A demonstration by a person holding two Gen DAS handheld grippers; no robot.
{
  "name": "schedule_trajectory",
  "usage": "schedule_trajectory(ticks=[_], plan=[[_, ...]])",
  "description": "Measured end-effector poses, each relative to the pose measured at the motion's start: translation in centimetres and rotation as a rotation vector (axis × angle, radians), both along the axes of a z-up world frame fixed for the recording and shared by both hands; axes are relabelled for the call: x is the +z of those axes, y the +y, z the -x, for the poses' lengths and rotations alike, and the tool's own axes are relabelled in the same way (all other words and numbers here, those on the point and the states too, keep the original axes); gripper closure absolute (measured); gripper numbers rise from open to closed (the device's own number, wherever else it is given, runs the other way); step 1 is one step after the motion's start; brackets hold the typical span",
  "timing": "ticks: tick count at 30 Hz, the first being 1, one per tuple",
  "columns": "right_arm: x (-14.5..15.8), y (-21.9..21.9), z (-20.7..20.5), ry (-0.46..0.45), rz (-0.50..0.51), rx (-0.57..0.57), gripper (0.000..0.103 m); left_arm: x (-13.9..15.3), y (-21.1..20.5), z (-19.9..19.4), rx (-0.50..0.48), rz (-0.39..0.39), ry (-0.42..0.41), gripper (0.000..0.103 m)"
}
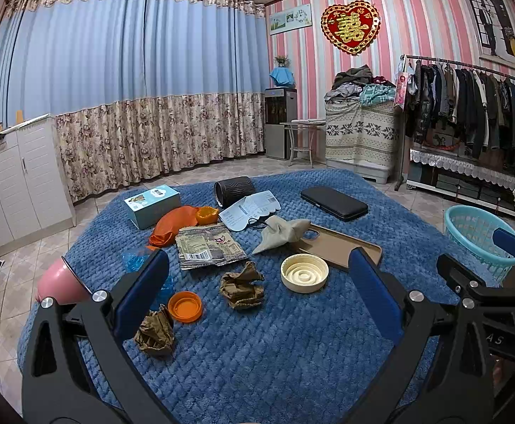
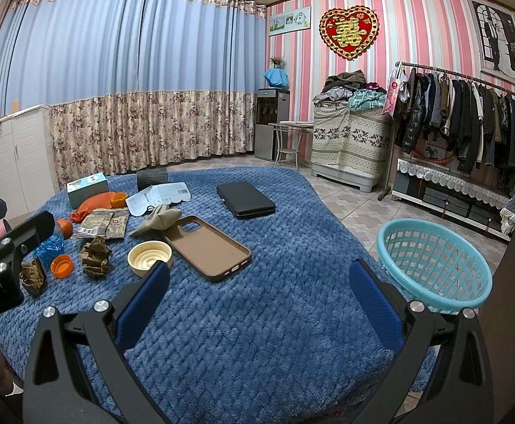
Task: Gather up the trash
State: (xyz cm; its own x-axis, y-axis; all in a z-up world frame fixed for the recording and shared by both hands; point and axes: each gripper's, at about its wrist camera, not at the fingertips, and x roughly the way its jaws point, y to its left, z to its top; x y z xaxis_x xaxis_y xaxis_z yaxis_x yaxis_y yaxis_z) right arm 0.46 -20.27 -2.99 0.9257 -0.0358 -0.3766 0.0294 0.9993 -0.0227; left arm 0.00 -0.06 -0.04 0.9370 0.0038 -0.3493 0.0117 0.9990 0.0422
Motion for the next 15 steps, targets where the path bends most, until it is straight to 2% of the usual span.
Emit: schedule_trajectory(ticks=[15], plan=[[0.05, -0.11, 0.01, 0.000, -0.002, -0.001, 0.004, -0.05, -0.02, 0.07, 0.003, -0.001, -0.003, 0.005]])
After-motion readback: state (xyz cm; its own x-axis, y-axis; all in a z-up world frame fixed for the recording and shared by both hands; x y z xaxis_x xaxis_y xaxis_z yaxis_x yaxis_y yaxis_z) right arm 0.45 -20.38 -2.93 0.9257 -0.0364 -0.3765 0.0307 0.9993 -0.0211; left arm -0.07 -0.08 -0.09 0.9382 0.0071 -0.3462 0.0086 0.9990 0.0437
